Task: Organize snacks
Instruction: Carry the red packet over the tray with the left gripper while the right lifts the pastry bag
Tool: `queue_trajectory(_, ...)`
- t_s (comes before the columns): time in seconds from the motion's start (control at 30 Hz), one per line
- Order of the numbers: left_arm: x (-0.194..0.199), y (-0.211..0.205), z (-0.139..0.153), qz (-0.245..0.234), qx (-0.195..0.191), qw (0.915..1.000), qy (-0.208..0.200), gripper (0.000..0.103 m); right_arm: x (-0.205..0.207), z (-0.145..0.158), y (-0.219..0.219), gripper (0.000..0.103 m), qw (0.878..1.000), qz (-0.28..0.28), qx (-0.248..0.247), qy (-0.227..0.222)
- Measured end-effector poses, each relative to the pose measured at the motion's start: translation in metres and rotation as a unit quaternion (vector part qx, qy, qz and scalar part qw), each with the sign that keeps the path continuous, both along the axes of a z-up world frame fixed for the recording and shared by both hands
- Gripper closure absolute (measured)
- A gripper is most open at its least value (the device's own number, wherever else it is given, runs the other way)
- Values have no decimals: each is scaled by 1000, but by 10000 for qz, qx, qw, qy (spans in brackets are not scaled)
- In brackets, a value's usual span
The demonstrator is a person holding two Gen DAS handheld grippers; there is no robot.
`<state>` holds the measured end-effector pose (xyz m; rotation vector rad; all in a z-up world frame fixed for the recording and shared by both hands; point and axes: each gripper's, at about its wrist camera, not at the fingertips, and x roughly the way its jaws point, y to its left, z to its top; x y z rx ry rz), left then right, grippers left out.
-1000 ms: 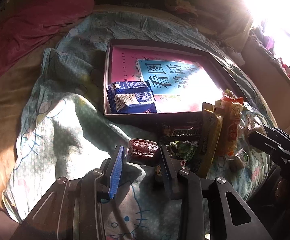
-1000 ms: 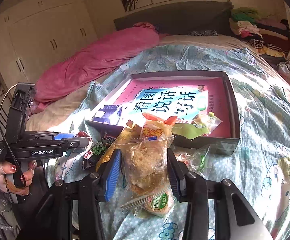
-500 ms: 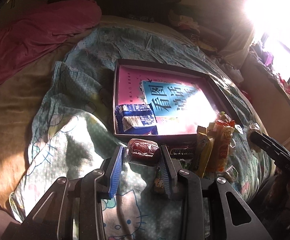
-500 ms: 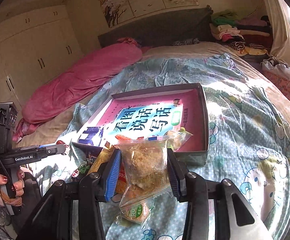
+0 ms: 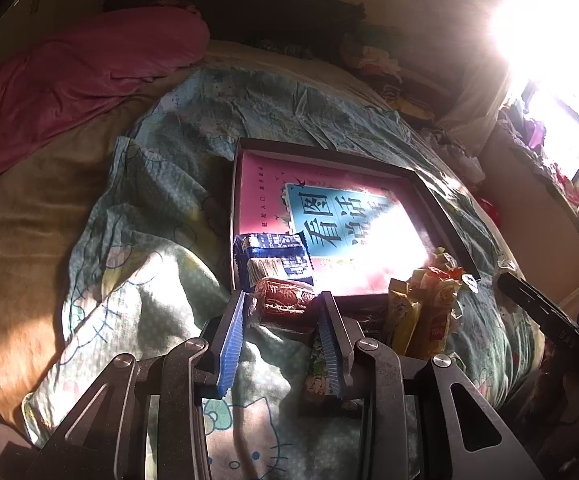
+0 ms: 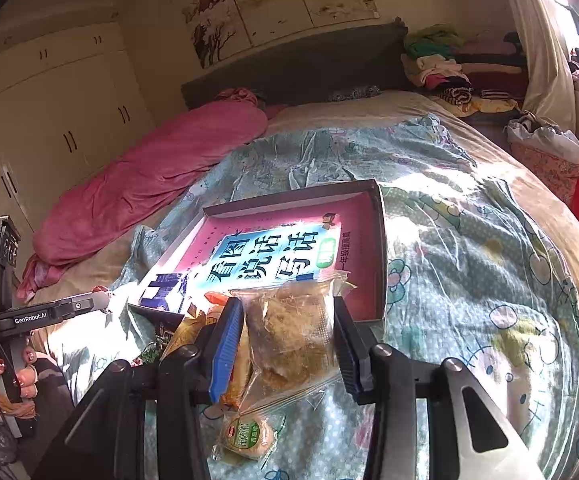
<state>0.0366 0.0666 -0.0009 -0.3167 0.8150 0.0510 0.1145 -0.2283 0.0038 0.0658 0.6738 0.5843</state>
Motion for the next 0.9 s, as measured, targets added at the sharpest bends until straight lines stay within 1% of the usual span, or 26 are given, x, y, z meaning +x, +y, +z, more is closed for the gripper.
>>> queue_trajectory(0.3,24,-8,-2,-39,13,10000,4,66,0,2,7,59,9998,57,-146,-143)
queue_trajectory(0.5,41,-19,-9,-135,112,9998,81,66,4,1,3,59,9999,-21,-98,-123)
queue_trajectory(0.63,50,-27,-16,-232,190,9994,175,66,8,1,-1,59,9999,-106,-46,-79)
queue_trajectory(0.9,62,-30,-25,-266,178,9991,294,66,22,-7,-3,59,9997,-198,-5,113)
